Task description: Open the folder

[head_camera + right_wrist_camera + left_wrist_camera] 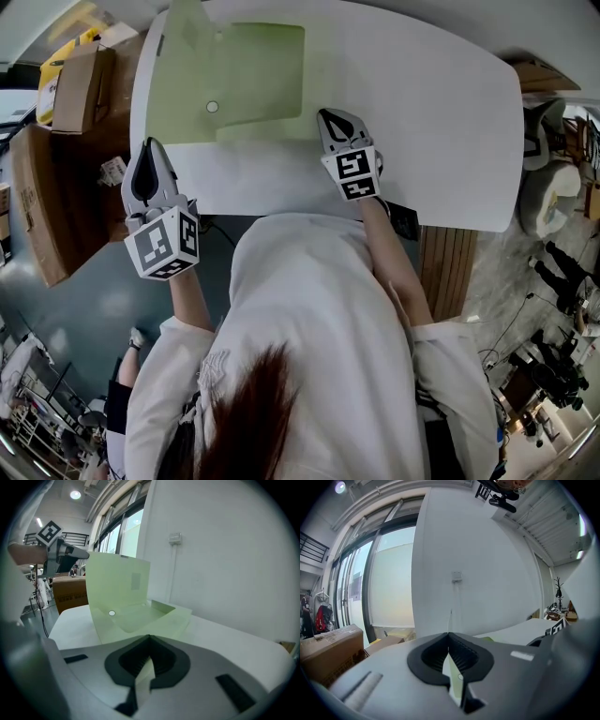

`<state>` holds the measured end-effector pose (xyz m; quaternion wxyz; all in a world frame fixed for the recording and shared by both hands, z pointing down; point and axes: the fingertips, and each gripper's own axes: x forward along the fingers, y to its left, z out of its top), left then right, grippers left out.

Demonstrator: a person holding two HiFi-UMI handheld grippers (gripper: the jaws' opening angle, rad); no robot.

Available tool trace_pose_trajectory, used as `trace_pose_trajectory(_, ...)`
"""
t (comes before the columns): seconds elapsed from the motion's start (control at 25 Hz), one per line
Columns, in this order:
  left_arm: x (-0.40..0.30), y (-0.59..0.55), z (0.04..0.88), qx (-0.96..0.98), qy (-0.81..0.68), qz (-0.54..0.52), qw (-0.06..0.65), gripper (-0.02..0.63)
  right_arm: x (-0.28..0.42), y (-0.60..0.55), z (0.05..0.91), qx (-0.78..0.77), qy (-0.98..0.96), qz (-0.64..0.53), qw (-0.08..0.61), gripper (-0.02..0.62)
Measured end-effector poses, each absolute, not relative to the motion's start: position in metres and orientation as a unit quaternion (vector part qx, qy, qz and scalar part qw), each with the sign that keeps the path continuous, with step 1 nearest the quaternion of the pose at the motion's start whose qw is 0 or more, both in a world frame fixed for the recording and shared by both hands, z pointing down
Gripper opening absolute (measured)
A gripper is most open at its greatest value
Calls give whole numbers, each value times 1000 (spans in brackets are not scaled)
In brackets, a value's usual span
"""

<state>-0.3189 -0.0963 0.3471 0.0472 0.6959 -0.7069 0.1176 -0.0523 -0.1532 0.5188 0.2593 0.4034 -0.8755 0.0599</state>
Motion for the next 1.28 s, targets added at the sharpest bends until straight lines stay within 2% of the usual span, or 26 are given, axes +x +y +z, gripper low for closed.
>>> trace_pose_trajectory(0.64, -271, -101, 341, 752, -652, 86, 55, 9, -54, -154, 519, 395, -877, 61, 267, 5)
trace_pose_trajectory(0.96, -224, -103, 347, 794, -599, 81, 67, 11, -52, -150, 513, 395, -879, 69, 258, 5)
trace_pose_trajectory(1.28, -217, -105, 348, 799, -592, 86, 64, 12, -51, -142, 488, 406, -883, 72, 226, 3)
